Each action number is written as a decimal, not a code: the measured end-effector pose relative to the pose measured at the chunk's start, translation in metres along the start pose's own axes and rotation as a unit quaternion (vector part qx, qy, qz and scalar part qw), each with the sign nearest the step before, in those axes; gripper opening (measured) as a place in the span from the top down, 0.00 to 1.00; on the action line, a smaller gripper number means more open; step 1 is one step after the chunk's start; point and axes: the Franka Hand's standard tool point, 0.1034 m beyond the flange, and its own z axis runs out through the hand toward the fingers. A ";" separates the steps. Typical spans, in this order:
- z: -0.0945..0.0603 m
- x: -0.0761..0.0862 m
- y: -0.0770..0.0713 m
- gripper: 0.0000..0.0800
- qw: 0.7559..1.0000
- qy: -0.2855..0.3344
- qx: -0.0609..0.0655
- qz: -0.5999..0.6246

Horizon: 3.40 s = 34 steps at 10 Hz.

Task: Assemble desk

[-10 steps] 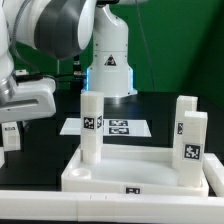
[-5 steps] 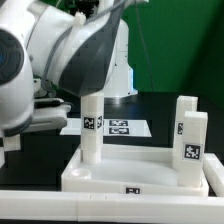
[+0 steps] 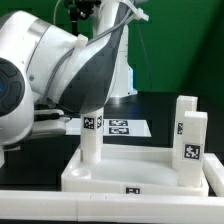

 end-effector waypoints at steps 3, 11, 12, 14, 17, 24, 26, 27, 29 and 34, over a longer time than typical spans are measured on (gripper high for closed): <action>0.003 -0.002 -0.002 0.19 1.000 -0.022 -0.005 0.006; 0.006 -0.002 -0.001 0.64 1.000 -0.025 -0.004 0.004; 0.006 -0.002 0.000 0.64 1.000 -0.025 -0.003 -0.001; 0.003 -0.005 0.001 0.64 1.000 -0.024 -0.001 -0.002; -0.014 -0.037 -0.004 0.64 0.998 -0.040 0.035 0.021; -0.032 -0.056 -0.003 0.64 0.997 0.025 0.062 0.043; -0.050 -0.057 -0.012 0.64 0.991 0.091 0.082 0.062; -0.060 -0.057 -0.019 0.64 0.984 0.115 0.112 0.077; -0.085 -0.048 -0.023 0.64 0.970 0.188 0.117 0.105; -0.098 -0.053 -0.022 0.64 0.928 0.338 0.088 0.126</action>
Offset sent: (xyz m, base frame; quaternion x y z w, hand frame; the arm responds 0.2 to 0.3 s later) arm 0.0000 0.0000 0.0000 0.0000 -0.0650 0.0000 0.9979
